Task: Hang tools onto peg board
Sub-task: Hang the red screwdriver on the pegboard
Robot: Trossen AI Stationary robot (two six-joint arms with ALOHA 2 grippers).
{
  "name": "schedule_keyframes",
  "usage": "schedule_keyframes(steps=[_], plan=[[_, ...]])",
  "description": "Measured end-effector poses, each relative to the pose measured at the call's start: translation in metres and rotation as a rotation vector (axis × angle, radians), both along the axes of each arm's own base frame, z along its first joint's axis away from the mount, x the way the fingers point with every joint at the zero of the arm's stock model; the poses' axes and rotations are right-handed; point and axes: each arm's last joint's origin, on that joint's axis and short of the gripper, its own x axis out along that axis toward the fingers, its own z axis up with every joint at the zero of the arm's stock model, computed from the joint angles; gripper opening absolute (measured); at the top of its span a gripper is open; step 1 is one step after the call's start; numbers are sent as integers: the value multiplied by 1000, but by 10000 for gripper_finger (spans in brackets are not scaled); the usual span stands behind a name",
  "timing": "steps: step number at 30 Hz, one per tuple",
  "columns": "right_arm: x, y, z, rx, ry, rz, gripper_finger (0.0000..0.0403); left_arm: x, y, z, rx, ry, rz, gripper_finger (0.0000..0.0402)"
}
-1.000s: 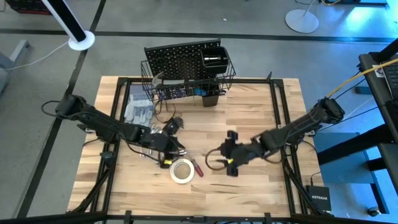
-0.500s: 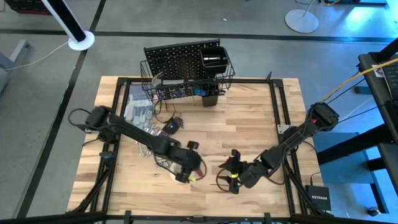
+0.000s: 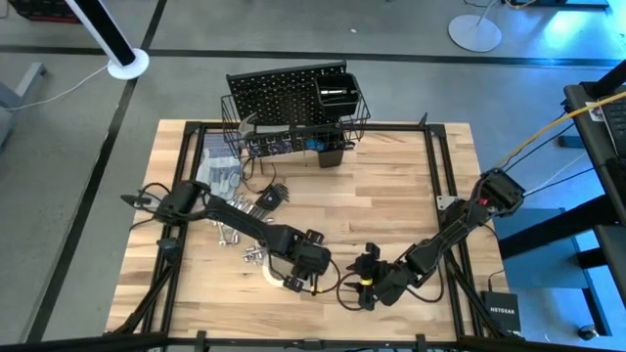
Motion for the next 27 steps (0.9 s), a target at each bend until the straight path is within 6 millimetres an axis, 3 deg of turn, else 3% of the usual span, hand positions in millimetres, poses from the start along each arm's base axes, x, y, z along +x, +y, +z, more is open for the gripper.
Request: schedule_keyframes(steps=[8,14,19,21,27], plan=[[2,-1,-1,-24,-23,-21,227,4,10,-9,-7,25,23,153],[2,-1,0,-38,-35,-34,227,4,9,-8,-6,19,29,88],[-3,1,10,-41,-62,-27,227,6,2,2,1,7,35,87],[-9,1,16,-68,-79,-37,227,5,-3,15,14,-41,44,87],[-26,8,34,-159,-205,-122,227,-21,-12,93,73,-305,141,87]])
